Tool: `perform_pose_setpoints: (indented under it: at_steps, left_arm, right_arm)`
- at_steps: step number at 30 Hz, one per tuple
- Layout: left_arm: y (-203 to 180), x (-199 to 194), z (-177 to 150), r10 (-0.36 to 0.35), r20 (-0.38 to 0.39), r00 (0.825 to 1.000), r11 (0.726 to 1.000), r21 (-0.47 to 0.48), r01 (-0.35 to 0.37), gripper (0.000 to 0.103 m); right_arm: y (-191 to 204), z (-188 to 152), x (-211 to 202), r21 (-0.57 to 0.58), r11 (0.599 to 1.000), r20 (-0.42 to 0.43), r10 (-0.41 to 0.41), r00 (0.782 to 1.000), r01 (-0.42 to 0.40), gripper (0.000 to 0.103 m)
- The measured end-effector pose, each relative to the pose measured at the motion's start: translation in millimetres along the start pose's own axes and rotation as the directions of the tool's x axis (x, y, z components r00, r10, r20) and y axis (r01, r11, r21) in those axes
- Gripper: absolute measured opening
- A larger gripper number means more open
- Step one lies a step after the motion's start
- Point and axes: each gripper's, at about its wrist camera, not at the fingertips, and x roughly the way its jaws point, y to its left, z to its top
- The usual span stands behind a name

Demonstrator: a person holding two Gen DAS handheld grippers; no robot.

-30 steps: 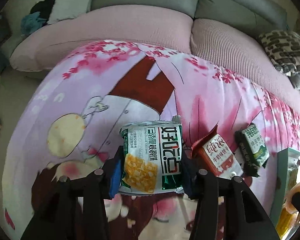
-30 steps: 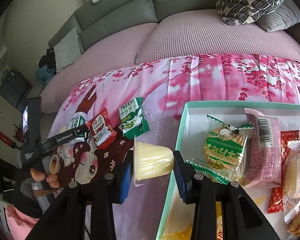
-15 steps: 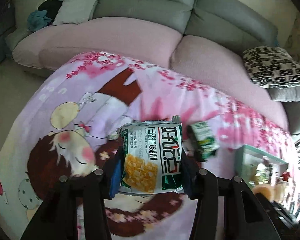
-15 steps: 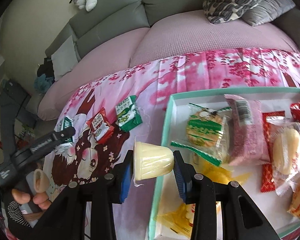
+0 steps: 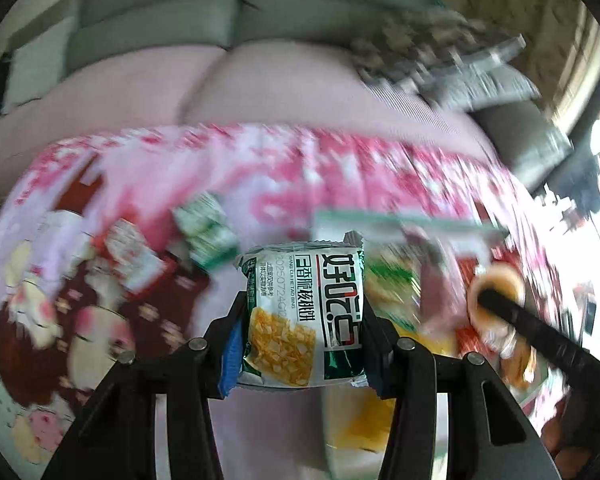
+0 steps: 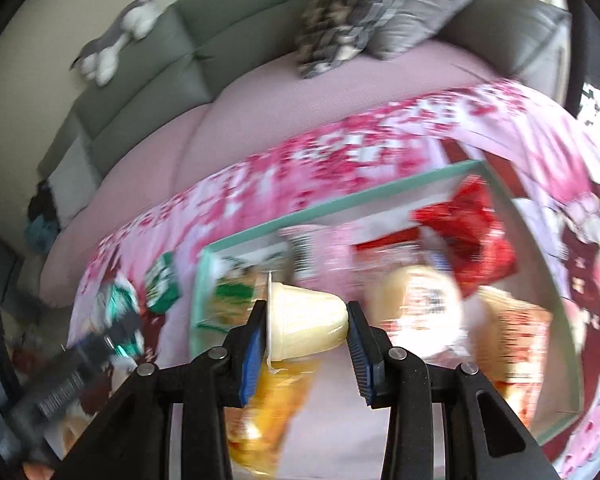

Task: Organize snacks
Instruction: 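Lift both items and carry them over the tray, then lower both items into the tray and open both grippers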

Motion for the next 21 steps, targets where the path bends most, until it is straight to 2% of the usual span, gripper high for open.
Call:
perform_pose_setpoints:
  at_steps: [6,16,21]
  left_arm:
    - [-27.9,12.7,-11.1,-0.017,-0.047,0.999,0.998,0.06,0.02,0.051]
    - [-38.6,25.7,-21.0,-0.028,-0.09,0.996,0.996,0.081,0.035,0.051]
    - [-35.1,32.2,-21.8,-0.131,-0.135,0.982,0.991,0.011,0.134,0.051]
  right_arm:
    - [-19.1,3.3,-11.6,0.034,0.999,0.031,-0.009,0.999,0.008,0.041]
    - [-10.8,-0.9,-4.2,0.002,1.0,0.009,-0.003,1.0,0.003,0.041]
    - [-8.0,-2.5,-1.0,-0.013,1.0,-0.006,-0.002,1.0,0.002,0.041]
